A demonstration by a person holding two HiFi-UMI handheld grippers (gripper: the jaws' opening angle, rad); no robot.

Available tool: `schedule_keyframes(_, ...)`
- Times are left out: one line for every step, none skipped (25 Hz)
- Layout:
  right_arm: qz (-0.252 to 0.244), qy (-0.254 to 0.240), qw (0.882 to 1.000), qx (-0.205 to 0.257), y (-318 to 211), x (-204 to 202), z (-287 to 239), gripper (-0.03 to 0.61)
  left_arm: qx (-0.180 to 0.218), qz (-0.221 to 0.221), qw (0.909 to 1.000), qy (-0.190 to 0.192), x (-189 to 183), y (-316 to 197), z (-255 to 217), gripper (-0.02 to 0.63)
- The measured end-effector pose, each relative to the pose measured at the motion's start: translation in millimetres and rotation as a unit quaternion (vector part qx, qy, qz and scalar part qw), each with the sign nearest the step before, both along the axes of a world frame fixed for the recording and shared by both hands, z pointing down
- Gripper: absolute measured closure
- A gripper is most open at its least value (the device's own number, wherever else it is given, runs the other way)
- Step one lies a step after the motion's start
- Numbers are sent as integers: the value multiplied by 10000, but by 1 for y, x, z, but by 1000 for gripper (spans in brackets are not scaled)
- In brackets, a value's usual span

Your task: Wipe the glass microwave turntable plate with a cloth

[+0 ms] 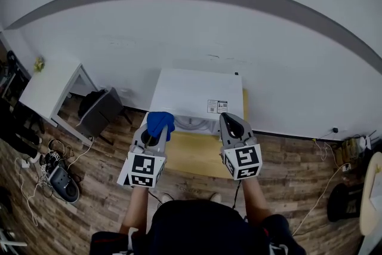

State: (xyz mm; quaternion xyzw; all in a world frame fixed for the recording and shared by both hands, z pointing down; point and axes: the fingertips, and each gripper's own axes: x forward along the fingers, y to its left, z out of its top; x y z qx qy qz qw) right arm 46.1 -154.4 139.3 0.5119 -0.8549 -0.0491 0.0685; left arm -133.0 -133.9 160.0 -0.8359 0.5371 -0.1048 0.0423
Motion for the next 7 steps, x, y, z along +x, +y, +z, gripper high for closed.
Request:
schedule_keyframes(-2,9,10000,3,0,0,0,569,18,-34,10000,25,-1,-1,-1,551)
schedule_keyframes(-10,21,10000,10,-1,-1,-1,569,32,-65,10000,43,-3,-1,-2,551)
schedule_keyframes(-24,33,10000,18,-1,-2,-1,569,36,-84,9999,50,-3,-1,-2,551)
schedule_keyframes(-39,44,10000,23,-1,-3,-1,569,36,-90,9999,55,-4,-1,-2,551)
schedule_keyframes(-51,54,10000,28,-1,-4,-1,569,34,-89,9999,64,-4,-1,-2,551)
schedule_keyframes(-60,65,10000,32,-1,-5,-1,569,33,-83,9999,76,-3,-1,-2,551)
schedule_keyframes(-69,75,9999,36,-1,-5,-2,569,33,-76,9999,89,-2,-1,-2,551)
